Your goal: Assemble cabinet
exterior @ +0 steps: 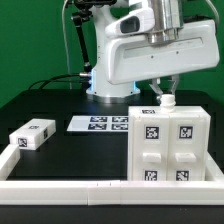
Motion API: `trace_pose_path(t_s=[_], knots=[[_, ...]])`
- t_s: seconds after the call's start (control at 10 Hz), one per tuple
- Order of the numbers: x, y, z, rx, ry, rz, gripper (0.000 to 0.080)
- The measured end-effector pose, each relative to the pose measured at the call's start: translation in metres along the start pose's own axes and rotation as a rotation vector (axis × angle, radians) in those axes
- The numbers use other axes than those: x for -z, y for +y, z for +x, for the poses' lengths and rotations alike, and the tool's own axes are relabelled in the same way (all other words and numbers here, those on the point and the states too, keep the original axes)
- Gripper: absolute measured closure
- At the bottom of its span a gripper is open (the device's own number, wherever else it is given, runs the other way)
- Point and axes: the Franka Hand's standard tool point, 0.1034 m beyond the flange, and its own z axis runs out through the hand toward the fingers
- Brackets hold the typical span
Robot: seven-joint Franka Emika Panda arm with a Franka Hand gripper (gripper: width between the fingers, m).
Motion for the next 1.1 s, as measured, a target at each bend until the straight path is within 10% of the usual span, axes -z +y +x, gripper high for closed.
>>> trace_pose_path(t_s=[0.2, 0.4, 0.5, 0.6, 0.7, 1.1], knots=[[0.001, 0.001, 0.000, -0.002, 0.000, 0.000, 0.0797], [-0.001, 0.001, -0.001, -0.003, -0.002, 0.000, 0.0566], [-0.007, 0.003, -0.016, -0.032, -0.012, -0.005, 0.0566], [-0.014, 0.013, -0.046, -0.050, -0.048, -0.012, 0.0397], [-0.015, 0.031, -0.068, -0.077, -0.072, -0.020, 0.0172], [-0.008, 0.117, -0.139, -0.072, -0.113, -0.043, 0.0011]])
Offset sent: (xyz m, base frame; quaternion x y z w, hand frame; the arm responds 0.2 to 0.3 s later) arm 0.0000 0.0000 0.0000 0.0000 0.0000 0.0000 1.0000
